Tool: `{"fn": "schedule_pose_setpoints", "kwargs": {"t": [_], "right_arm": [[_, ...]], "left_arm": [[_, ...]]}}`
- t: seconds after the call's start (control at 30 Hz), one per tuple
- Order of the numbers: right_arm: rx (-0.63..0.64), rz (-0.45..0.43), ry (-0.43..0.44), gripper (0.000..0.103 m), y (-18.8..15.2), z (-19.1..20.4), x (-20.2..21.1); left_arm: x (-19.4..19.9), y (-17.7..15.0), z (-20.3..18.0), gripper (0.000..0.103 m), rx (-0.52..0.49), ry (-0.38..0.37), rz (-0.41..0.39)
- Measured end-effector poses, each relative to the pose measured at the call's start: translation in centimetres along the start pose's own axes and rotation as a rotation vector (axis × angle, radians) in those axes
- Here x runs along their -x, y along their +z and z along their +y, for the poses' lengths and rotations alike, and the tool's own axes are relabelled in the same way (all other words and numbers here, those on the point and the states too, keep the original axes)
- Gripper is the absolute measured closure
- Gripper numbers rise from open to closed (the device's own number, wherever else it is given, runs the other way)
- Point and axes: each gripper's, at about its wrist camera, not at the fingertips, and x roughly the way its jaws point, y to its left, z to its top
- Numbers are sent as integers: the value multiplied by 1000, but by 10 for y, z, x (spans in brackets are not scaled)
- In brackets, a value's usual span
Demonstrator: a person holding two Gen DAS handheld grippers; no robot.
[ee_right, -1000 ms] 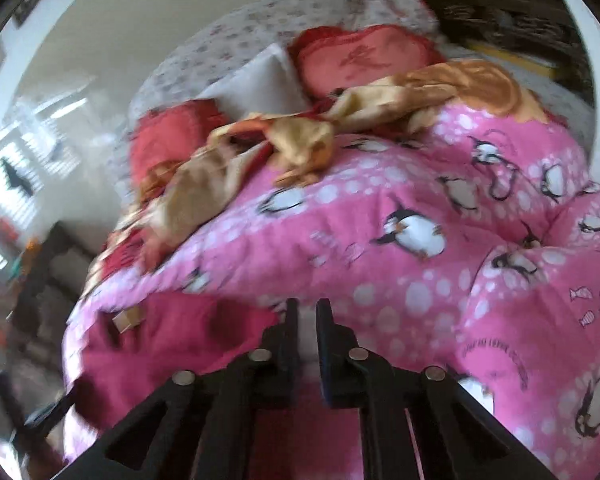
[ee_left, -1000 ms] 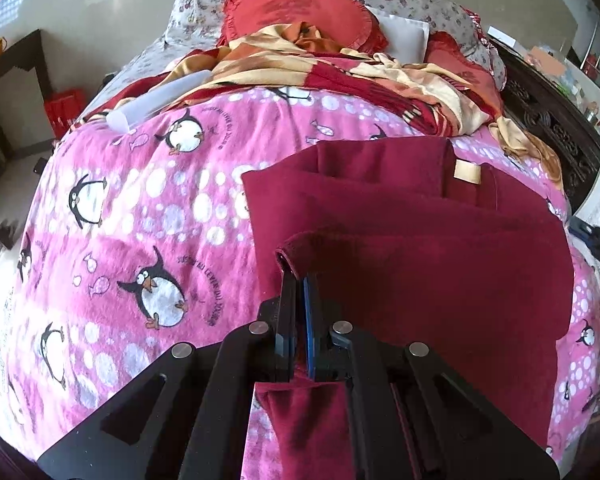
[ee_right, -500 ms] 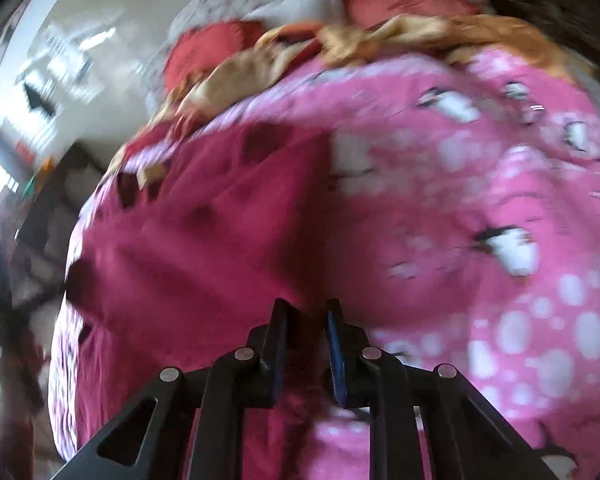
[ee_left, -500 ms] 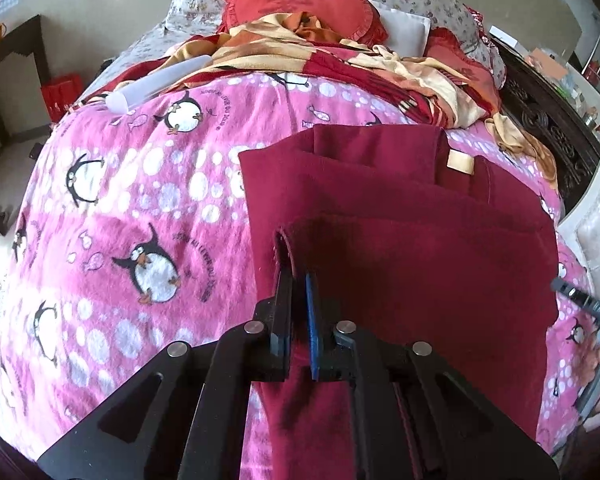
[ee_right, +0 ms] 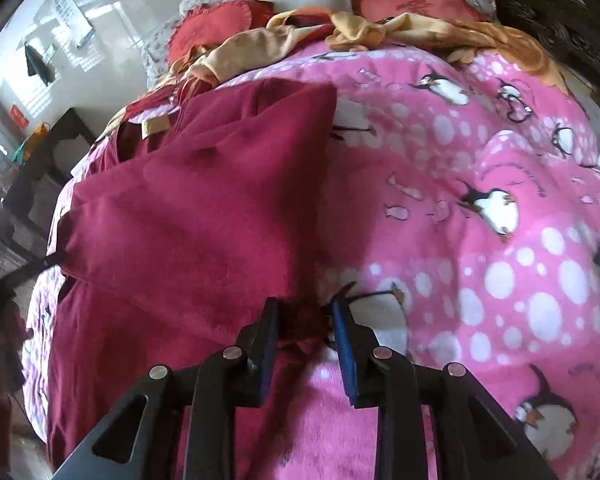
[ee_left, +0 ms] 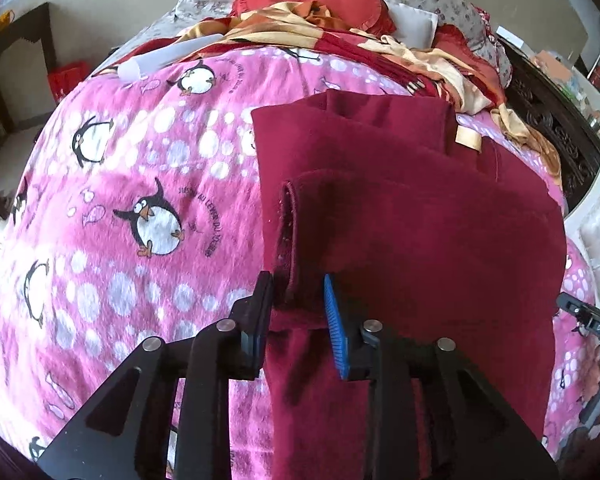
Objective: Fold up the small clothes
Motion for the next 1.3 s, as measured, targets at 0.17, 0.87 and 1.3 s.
{"fn": "schedule_pose_setpoints", "kwargs": {"t": [0.17,0.87,1.3], "right_arm": [[5,-107,26,78,26,16,19],[100,18,-120,56,-9,27,-21],[26,14,74,39,-54,35,47]], "left_arm": [[-4,0,-1,76,3,5,3],[4,-10,-6,64,-3,49,-4],[46,-46,-3,58,-2,17,19]]}}
